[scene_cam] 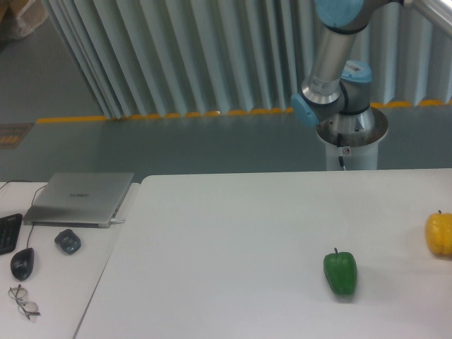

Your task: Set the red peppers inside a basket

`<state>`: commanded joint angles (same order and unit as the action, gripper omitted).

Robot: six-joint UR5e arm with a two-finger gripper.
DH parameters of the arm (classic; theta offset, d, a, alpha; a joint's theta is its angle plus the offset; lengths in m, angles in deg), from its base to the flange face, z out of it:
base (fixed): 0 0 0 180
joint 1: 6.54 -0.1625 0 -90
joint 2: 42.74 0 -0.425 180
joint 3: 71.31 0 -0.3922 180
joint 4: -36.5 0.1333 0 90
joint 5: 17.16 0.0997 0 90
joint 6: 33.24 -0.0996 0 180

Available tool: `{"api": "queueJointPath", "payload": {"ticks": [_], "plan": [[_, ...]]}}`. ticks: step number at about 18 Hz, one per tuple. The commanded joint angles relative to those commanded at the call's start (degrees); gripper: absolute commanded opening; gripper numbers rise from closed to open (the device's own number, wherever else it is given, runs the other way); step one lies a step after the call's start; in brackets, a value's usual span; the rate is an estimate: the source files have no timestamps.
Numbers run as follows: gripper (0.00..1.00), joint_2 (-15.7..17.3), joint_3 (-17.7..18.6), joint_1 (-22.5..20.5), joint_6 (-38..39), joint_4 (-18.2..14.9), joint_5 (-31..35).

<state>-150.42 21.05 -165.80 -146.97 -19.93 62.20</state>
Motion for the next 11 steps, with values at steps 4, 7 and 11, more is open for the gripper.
{"api": "queueJointPath", "payload": {"ticks": [4,7,11], "plan": [[1.00,3.5,2.1,2.5,0.4,-3.1,1.0],[1.00,5.1,1.6,4.5,-0.3,-8.6,7.0],[1.00,5.5,0.9,7.6,-0.4,-12.5,11.3]]}}
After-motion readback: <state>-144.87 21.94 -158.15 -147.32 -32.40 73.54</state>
